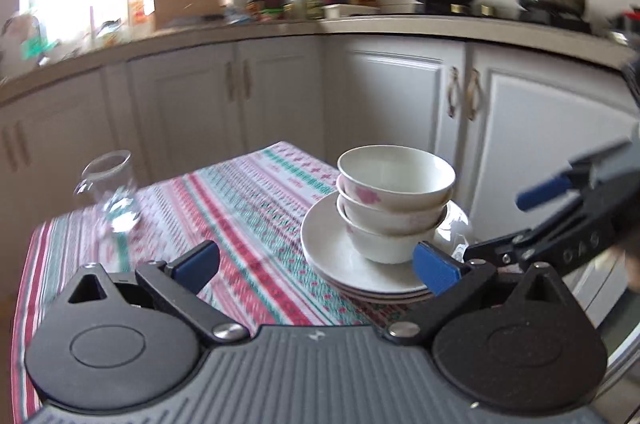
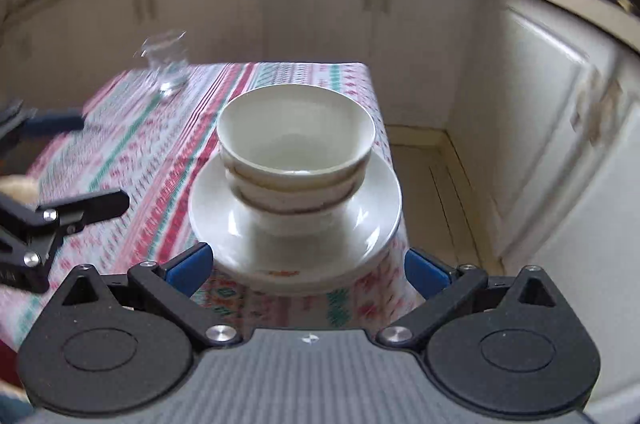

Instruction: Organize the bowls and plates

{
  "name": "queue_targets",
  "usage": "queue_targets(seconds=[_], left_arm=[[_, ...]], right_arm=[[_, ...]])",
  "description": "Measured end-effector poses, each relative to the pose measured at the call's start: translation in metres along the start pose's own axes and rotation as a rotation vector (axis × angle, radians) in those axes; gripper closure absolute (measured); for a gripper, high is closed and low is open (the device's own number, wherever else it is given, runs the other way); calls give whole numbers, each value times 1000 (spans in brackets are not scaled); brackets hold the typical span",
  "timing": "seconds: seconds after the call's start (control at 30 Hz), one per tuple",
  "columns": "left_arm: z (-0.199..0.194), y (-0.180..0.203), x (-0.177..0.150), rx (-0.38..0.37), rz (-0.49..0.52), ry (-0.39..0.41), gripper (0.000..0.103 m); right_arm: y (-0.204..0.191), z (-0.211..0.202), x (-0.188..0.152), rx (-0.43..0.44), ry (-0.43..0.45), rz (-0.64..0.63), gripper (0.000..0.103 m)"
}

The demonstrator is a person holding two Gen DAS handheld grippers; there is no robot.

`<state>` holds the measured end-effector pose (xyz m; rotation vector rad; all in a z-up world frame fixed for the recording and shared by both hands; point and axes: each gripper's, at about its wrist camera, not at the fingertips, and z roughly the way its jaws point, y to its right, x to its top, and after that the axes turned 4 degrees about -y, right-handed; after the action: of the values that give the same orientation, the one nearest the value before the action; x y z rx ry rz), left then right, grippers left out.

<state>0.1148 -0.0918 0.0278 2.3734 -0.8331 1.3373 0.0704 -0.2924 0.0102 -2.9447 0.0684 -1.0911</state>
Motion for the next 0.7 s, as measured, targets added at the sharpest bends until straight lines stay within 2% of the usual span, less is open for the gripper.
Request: queue_targets(seconds=[0.27,0.5,0.7], left_arm=[[-36,5,-1,114,-66,5,1],[-47,7,-6,147,-137,-50,1],[-51,10,-7,161,-126,-64,1]], right_arm=[[-37,-45,-14,-95,98,28,0],[-45,-59,-19,-117,145,56,0],[-47,-63,-21,-127,153,65,0]])
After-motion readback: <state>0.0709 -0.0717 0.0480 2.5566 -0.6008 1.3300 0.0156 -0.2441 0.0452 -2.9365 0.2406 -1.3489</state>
